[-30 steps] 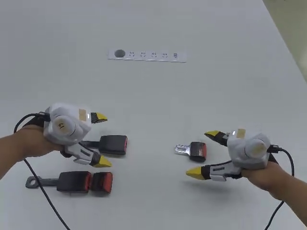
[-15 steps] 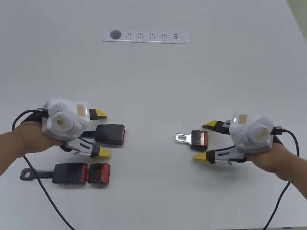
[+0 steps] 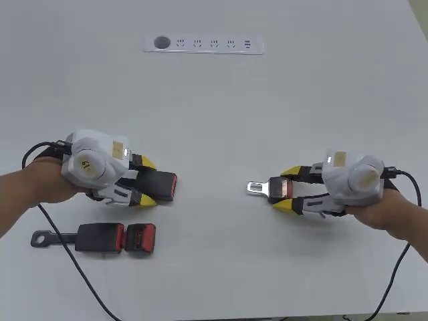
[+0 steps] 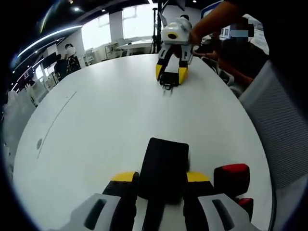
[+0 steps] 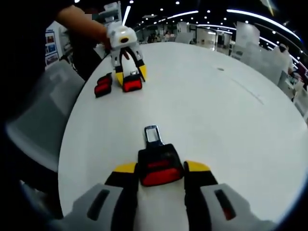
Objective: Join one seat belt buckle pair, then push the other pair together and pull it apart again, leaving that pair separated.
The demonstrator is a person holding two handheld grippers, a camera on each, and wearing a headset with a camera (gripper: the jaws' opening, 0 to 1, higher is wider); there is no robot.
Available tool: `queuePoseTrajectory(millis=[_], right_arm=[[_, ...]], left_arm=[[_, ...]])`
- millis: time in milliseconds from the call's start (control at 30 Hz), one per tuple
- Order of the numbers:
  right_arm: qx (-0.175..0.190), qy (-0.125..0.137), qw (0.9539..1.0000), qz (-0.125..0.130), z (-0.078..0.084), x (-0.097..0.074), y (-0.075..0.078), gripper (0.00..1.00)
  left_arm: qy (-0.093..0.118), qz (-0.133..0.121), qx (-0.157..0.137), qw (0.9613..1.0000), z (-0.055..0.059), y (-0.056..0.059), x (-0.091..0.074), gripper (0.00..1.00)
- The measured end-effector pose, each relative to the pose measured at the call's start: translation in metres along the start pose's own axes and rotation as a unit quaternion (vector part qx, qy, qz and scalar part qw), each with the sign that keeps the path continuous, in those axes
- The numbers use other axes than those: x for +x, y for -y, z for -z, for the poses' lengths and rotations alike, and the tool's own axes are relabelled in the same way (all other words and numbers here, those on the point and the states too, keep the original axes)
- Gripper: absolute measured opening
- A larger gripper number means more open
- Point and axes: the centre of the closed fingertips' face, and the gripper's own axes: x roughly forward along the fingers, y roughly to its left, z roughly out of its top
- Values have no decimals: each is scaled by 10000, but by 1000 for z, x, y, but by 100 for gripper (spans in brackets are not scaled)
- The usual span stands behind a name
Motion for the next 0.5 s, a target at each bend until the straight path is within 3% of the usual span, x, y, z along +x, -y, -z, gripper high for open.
queuePoseTrajectory(millis=[500], right_arm=[[-4,156,9998,-103,-3,4,-1,37]], left_arm=[[89,-120,-164,9998,0,-5,2,37]])
